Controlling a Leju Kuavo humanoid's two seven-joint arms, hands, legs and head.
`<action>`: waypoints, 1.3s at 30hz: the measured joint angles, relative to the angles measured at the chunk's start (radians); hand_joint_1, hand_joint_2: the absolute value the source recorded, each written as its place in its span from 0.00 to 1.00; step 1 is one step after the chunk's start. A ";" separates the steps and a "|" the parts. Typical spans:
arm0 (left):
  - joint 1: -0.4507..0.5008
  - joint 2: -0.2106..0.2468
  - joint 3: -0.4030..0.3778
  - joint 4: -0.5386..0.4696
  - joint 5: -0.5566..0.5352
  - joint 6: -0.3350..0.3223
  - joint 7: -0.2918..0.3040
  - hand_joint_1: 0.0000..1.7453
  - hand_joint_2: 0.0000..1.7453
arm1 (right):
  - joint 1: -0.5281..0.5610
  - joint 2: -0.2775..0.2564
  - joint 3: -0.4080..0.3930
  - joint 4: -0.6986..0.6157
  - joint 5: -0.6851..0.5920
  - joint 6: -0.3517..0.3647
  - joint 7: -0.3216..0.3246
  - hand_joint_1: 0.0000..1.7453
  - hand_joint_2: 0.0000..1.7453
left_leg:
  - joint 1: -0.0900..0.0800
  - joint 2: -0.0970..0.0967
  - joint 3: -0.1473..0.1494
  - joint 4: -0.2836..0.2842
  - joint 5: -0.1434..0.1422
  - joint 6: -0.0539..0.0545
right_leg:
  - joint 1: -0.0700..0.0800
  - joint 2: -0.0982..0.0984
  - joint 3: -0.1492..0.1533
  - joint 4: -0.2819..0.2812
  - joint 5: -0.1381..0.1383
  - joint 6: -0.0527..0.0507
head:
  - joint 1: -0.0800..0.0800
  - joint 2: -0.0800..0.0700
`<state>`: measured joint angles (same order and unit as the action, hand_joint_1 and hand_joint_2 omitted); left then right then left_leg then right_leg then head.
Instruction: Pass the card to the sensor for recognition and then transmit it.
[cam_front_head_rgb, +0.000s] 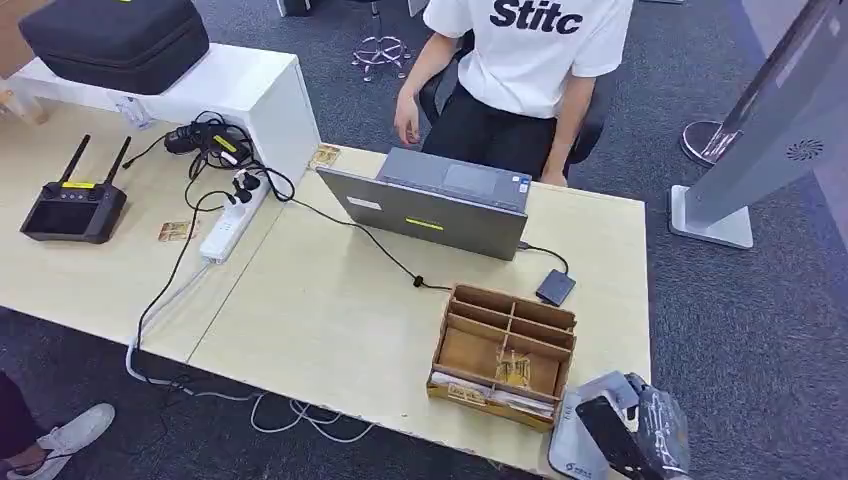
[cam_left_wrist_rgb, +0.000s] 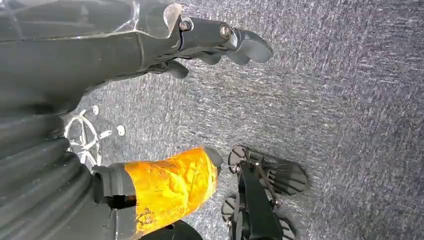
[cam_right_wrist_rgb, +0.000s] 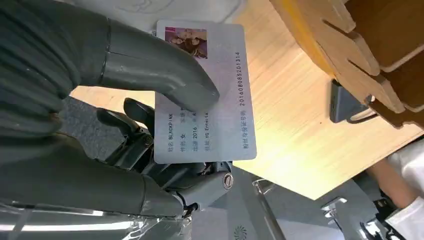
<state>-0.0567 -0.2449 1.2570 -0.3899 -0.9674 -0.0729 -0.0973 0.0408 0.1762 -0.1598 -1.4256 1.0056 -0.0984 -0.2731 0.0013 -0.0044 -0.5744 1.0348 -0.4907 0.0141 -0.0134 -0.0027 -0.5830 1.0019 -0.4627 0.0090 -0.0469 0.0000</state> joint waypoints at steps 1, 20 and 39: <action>0.000 0.000 0.001 -0.002 -0.002 0.000 0.000 0.00 1.00 | -0.001 0.000 0.000 0.000 0.002 -0.001 0.001 1.00 1.00 | 0.000 0.000 0.000 0.000 0.000 0.000 | 0.000 0.000 0.000 0.000 0.000 0.000 | 0.000 0.000; 0.000 -0.010 0.023 -0.013 -0.021 0.001 0.000 0.00 1.00 | -0.010 -0.002 0.052 -0.123 0.111 -0.051 0.042 1.00 1.00 | 0.000 0.000 0.000 0.000 0.000 0.000 | 0.000 0.000 0.000 0.000 0.000 0.000 | 0.000 0.000; -0.025 0.000 0.010 -0.003 -0.133 0.008 0.003 0.00 1.00 | -0.397 0.007 0.495 -0.144 0.411 0.002 0.263 1.00 1.00 | 0.000 0.003 0.000 0.000 0.004 -0.003 | 0.000 0.004 -0.001 0.002 0.003 -0.003 | 0.000 0.000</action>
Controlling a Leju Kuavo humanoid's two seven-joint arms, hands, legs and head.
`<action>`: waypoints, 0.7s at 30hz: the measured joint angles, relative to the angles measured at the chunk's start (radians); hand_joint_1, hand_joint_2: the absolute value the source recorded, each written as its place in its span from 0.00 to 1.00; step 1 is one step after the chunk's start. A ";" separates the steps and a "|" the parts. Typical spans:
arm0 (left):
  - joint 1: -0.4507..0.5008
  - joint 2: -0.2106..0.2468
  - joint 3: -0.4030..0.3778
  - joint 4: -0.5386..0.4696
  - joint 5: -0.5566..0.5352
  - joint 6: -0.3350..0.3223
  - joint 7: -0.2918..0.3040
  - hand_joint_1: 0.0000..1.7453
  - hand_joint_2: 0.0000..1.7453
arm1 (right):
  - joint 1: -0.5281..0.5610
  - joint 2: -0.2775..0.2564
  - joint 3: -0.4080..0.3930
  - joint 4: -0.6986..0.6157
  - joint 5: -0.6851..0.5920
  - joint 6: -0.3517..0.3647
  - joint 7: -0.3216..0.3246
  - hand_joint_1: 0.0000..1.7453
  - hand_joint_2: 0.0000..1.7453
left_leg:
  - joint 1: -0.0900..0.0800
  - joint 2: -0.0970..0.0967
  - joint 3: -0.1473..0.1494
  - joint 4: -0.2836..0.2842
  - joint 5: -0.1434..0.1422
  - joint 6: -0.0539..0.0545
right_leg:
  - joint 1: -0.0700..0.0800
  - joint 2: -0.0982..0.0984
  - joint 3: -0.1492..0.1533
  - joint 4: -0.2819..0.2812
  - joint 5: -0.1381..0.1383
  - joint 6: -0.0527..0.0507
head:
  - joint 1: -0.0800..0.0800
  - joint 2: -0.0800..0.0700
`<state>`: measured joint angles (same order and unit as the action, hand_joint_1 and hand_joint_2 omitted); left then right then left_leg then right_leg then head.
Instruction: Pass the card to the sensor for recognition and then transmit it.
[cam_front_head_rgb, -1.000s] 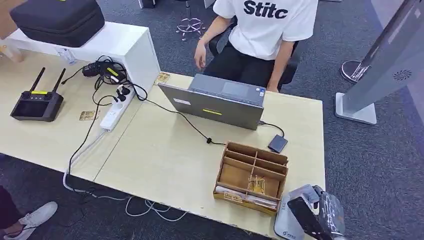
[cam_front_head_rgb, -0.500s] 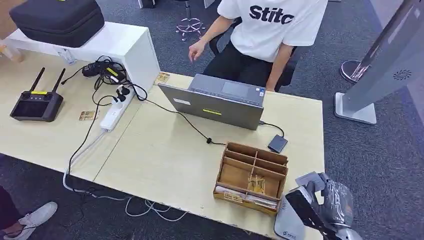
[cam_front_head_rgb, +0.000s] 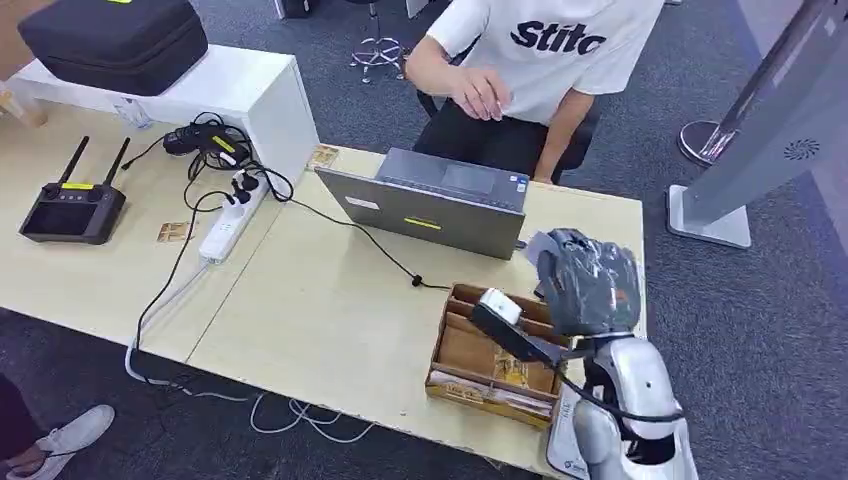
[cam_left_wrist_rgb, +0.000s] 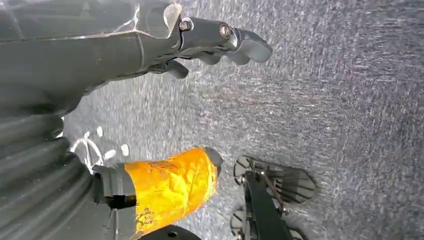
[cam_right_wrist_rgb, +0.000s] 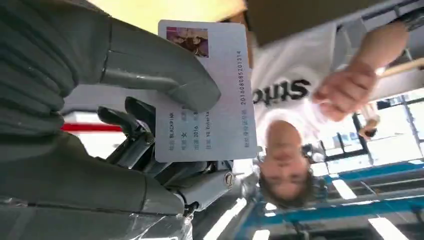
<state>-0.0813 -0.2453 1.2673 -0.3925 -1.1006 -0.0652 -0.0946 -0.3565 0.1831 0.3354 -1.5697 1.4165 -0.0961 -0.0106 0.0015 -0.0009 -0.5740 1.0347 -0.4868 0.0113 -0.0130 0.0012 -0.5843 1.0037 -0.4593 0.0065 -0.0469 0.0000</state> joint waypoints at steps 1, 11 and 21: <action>-0.002 0.002 -0.005 0.003 -0.006 0.000 0.000 0.00 1.00 | -0.040 0.008 0.016 0.029 0.008 0.006 0.016 1.00 1.00 | 0.000 -0.001 0.000 0.000 0.000 0.000 | 0.000 0.000 0.000 0.000 0.000 0.000 | 0.000 0.000; -0.006 0.014 -0.028 0.027 -0.030 -0.001 0.001 0.00 1.00 | -0.225 0.058 0.027 0.240 0.018 0.033 0.058 0.04 1.00 | 0.000 -0.002 -0.001 0.000 0.001 0.000 | 0.000 -0.001 0.000 0.000 0.000 0.000 | 0.000 0.000; -0.006 0.023 -0.032 0.036 -0.032 -0.003 0.000 0.00 1.00 | -0.227 0.061 -0.013 0.280 -0.015 0.003 0.026 0.00 1.00 | 0.000 -0.002 -0.001 0.000 0.001 0.000 | 0.000 -0.001 -0.001 0.000 0.000 0.000 | 0.000 0.000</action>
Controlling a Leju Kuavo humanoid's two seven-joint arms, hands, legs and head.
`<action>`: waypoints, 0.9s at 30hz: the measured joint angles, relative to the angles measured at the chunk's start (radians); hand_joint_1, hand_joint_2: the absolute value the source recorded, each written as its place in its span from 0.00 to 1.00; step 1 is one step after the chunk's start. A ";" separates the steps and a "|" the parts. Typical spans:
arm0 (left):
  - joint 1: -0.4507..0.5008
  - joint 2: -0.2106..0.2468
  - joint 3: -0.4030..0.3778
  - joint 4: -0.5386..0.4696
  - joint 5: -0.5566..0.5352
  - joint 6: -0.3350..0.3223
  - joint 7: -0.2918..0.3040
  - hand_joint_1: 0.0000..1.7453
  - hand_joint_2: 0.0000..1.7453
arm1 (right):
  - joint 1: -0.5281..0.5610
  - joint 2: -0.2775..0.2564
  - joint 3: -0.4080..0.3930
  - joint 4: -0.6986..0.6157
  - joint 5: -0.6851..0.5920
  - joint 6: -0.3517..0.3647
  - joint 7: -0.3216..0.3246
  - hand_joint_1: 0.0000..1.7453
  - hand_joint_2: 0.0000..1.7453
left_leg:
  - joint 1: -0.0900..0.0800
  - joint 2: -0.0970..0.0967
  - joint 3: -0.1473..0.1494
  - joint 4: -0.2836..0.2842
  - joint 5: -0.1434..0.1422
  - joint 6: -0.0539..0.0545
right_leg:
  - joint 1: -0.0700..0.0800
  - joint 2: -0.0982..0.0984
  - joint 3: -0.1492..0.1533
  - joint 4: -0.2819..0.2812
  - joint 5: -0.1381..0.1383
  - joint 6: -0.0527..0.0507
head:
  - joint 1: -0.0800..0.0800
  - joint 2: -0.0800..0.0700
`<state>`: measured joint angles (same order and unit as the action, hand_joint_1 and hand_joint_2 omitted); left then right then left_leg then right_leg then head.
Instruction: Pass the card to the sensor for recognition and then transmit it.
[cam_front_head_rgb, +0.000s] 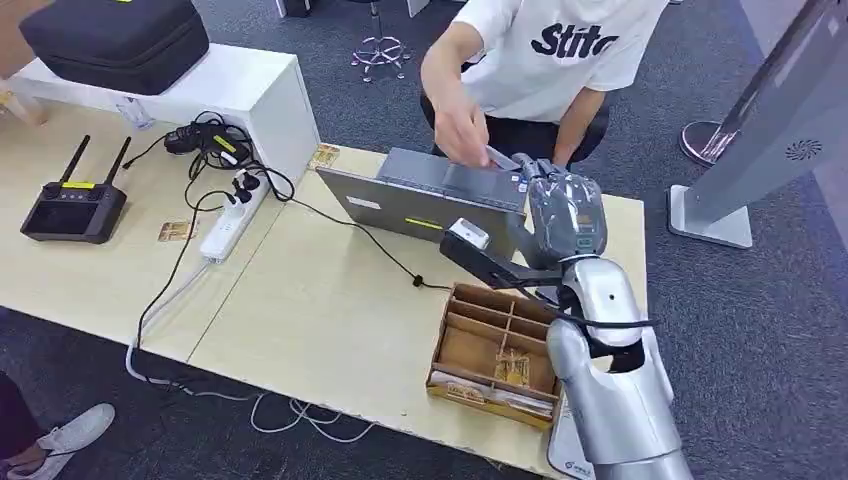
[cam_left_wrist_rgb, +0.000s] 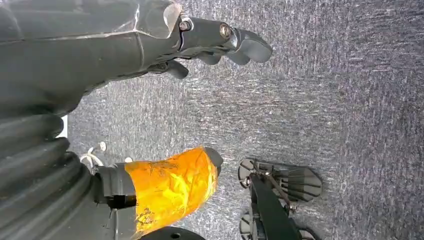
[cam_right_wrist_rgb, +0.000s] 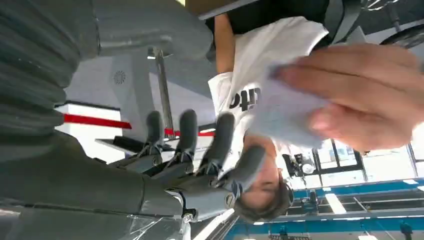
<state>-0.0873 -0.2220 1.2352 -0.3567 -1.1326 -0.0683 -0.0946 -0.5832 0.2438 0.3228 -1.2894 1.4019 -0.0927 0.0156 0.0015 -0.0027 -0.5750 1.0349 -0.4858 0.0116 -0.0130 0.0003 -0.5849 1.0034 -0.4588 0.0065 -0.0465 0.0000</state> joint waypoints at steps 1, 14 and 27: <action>0.000 0.001 0.000 0.000 0.001 0.000 0.000 0.00 1.00 | 0.009 0.000 -0.005 -0.005 -0.011 -0.005 -0.011 0.00 1.00 | 0.000 0.000 0.000 0.000 0.000 0.000 | 0.000 0.000 0.000 0.000 0.000 0.000 | 0.000 0.000; 0.010 0.002 0.002 0.001 0.042 0.009 -0.002 0.00 1.00 | 0.277 -0.037 -0.029 -0.331 -0.255 -0.045 -0.185 0.00 1.00 | 0.000 -0.001 -0.001 0.000 -0.001 0.000 | 0.000 -0.001 -0.001 0.000 -0.001 0.000 | 0.000 0.000; 0.019 0.002 0.037 0.001 0.087 0.017 -0.012 0.00 1.00 | 0.633 -0.212 -0.092 -0.608 -0.703 0.063 -0.497 0.00 1.00 | 0.000 -0.002 -0.002 0.000 -0.004 0.001 | 0.000 -0.002 -0.001 -0.002 -0.002 0.002 | 0.000 0.000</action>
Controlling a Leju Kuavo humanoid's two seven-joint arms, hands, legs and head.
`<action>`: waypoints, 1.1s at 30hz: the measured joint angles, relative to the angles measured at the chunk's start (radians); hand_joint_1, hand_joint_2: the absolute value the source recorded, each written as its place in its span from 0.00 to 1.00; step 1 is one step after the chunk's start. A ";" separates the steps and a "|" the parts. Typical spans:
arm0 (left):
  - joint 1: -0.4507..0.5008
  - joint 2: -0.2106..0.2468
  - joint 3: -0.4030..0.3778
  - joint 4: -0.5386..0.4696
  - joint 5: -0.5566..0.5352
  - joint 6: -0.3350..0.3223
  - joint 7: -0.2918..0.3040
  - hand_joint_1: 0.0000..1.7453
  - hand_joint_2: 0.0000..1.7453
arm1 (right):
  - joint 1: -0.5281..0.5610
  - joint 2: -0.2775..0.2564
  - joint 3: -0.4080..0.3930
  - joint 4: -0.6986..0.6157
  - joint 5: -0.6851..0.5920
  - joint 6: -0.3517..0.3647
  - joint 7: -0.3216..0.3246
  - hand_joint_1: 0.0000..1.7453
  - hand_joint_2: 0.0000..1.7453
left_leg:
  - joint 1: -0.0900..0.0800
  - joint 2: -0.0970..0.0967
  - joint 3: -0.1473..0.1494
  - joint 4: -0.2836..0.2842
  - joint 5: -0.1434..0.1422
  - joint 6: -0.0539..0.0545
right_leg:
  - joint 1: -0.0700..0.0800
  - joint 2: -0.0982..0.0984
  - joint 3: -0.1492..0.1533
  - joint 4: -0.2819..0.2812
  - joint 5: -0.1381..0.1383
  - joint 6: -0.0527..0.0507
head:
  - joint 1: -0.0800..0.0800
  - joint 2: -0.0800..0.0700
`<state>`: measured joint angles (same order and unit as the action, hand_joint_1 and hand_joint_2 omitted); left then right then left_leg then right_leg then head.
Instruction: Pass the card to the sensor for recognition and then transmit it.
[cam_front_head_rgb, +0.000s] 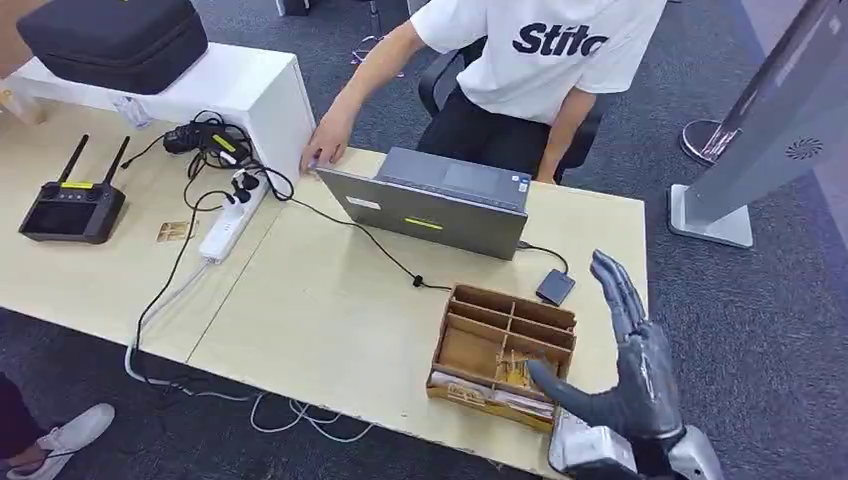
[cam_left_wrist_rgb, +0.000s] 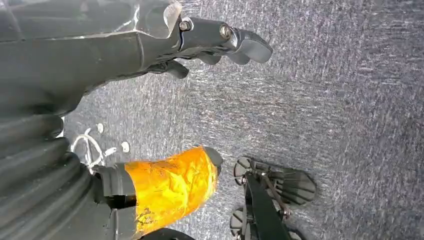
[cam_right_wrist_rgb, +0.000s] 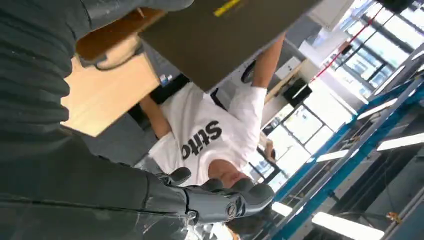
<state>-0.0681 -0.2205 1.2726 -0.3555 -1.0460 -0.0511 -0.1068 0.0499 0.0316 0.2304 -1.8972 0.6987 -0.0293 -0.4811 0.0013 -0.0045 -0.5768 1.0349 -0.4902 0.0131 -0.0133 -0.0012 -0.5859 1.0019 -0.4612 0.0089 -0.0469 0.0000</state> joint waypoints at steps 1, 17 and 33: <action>0.000 0.000 0.005 0.000 0.002 0.000 0.000 0.00 1.00 | 0.029 -0.014 -0.005 -0.017 -0.021 0.022 -0.023 0.00 1.00 | 0.000 0.000 0.000 0.000 -0.001 0.001 | 0.000 0.000 0.000 0.000 0.000 0.000 | 0.000 0.000; -0.004 -0.001 0.022 0.000 0.002 0.001 0.003 0.00 1.00 | 0.167 -0.071 0.047 -0.054 0.064 0.032 0.034 0.00 1.00 | 0.000 0.001 0.000 0.000 0.000 0.001 | 0.000 0.000 0.000 0.000 0.000 0.000 | 0.000 0.000; -0.011 -0.013 0.024 0.000 -0.005 0.028 0.034 0.00 1.00 | 0.085 -0.063 0.240 0.151 0.453 -0.143 0.282 0.00 1.00 | 0.000 0.001 0.000 0.000 0.000 0.001 | 0.000 0.000 0.000 0.000 0.000 0.000 | 0.000 0.000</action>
<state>-0.0788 -0.2331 1.2970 -0.3555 -1.0506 -0.0229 -0.0732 0.1346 -0.0317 0.4704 -1.7464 1.1513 -0.1724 -0.1995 0.0015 -0.0035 -0.5764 1.0346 -0.4905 0.0140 -0.0134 -0.0008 -0.5855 1.0020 -0.4616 0.0094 -0.0465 0.0000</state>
